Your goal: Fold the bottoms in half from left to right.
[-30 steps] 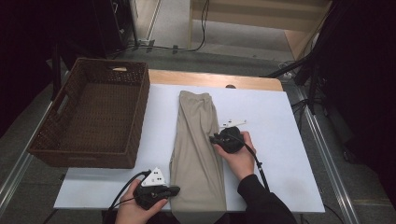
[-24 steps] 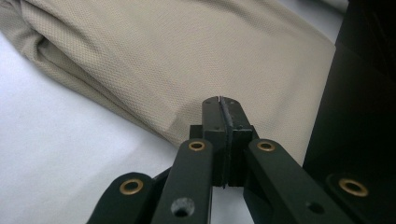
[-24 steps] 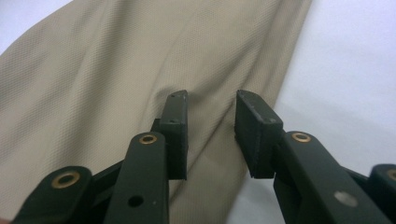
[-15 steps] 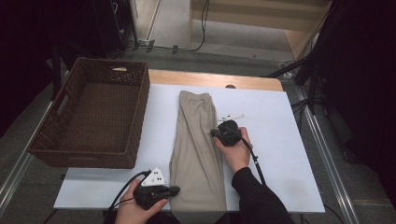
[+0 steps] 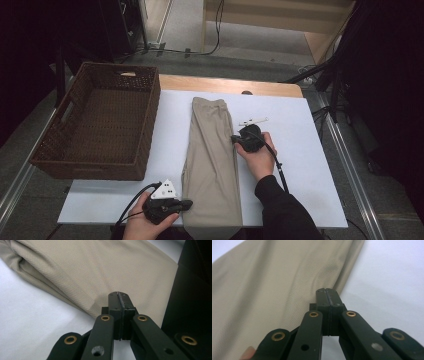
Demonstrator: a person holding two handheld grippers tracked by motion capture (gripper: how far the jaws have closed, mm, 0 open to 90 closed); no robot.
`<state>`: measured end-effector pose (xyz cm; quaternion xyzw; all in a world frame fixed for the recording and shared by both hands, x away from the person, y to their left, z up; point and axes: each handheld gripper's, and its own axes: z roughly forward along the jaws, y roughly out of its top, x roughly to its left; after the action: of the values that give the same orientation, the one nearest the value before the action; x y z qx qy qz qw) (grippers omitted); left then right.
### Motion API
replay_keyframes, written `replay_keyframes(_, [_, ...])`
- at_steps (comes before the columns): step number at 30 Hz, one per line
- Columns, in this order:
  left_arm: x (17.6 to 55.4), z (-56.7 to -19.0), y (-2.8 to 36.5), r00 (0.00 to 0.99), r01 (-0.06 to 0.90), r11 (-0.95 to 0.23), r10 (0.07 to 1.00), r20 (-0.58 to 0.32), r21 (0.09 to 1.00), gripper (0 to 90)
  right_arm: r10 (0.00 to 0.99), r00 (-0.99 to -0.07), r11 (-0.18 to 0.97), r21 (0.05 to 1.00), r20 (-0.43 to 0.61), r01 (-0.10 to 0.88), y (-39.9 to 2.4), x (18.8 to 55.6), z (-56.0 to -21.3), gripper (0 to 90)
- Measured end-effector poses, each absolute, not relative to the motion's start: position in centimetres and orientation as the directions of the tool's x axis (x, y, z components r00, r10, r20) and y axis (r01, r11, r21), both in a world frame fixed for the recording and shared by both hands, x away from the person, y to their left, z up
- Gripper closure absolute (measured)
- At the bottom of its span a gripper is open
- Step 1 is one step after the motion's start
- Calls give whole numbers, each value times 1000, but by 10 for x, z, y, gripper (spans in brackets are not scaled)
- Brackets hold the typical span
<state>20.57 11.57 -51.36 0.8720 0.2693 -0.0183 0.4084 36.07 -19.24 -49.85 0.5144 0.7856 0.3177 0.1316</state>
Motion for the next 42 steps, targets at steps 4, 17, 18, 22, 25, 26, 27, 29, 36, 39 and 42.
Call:
replay_keyframes(4, [206,-514,116,853,488,-519,454,-258,702,895,896,-432,281,616,107,736,-194,369,-499,848])
replay_keyframes(17, [205,-513,116,860,478,-527,445,-251,702,896,908,-410,269,624,91,734,-182,446,-487,745])
replay_keyframes(18, [205,-513,116,862,476,-532,442,-249,700,897,912,-401,264,623,87,736,-181,453,-488,743])
replay_keyframes(22, [207,-513,116,864,476,-538,433,-256,696,899,921,-378,235,641,94,731,-180,470,-486,741])
replay_keyframes(25, [208,-513,116,866,476,-536,426,-263,698,899,923,-365,202,656,120,727,-179,481,-484,725])
replay_keyframes(26, [208,-513,117,866,475,-536,426,-263,697,899,924,-361,196,655,126,730,-179,483,-483,719])
replay_keyframes(27, [208,-513,117,866,476,-536,424,-265,697,899,927,-353,189,655,127,731,-177,486,-483,709])
replay_keyframes(29, [208,-514,117,865,479,-535,424,-269,696,899,931,-338,174,651,135,739,-174,491,-485,703])
replay_keyframes(36, [208,-514,117,865,478,-532,420,-273,699,898,939,-306,139,638,159,758,-168,505,-487,693])
replay_keyframes(39, [208,-514,118,864,481,-528,420,-277,700,898,939,-321,177,626,124,759,-163,506,-485,766])
replay_keyframes(42, [208,-514,118,865,480,-528,419,-277,701,898,944,-307,174,603,124,779,-164,507,-487,823])
